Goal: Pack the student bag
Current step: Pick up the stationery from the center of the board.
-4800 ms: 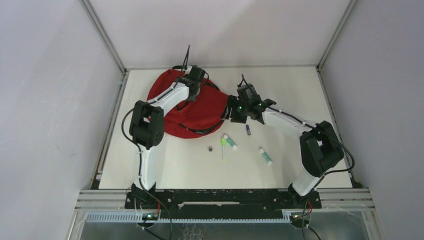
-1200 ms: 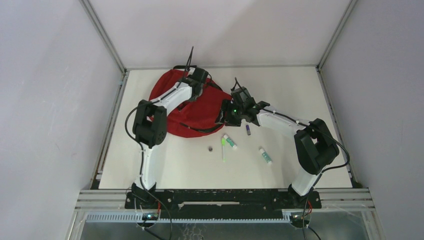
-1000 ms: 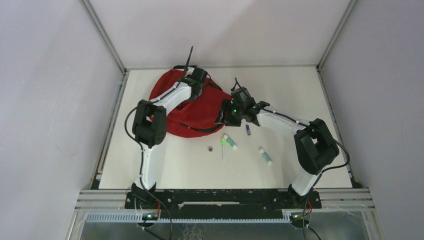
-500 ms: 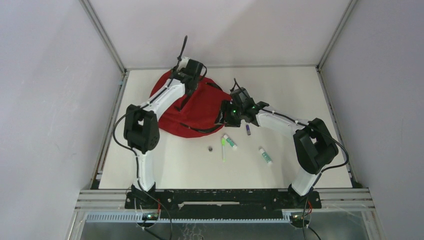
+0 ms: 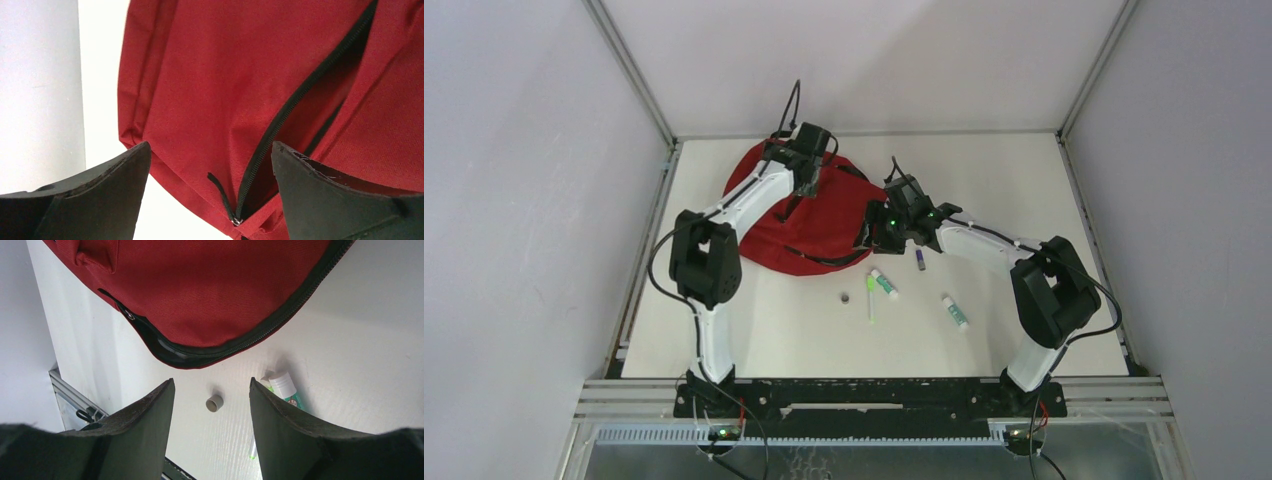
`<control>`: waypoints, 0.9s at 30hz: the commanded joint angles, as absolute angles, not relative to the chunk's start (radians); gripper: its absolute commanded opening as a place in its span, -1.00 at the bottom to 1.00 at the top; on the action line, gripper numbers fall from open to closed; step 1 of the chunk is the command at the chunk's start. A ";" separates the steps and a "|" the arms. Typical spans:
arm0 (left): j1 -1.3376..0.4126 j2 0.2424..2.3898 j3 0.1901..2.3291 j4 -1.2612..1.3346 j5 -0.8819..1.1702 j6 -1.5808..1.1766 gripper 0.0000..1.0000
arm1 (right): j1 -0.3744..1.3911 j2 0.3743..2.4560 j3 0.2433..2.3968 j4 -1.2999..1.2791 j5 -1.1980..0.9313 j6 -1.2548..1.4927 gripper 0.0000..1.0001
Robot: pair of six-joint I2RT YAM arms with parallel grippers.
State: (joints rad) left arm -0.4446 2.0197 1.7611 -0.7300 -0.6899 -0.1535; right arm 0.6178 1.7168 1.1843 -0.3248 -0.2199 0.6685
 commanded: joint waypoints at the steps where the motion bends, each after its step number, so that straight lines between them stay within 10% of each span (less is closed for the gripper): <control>1: -0.449 2.017 1.763 -0.741 -0.593 -0.119 0.87 | 0.624 1.711 1.188 -0.290 -0.227 0.676 0.29; 18: -0.448 2.103 1.770 -0.813 -0.562 -0.097 0.83 | 0.623 1.707 1.189 -0.299 -0.226 0.667 0.29; 27: -0.446 2.129 1.784 -0.813 -0.741 -0.119 0.29 | 0.623 1.707 1.189 -0.299 -0.227 0.669 0.30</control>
State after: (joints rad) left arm -0.4515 2.1185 1.7611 -0.7959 -0.6258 -0.1226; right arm 0.6178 1.7168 1.1843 -0.3252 -0.2226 0.6682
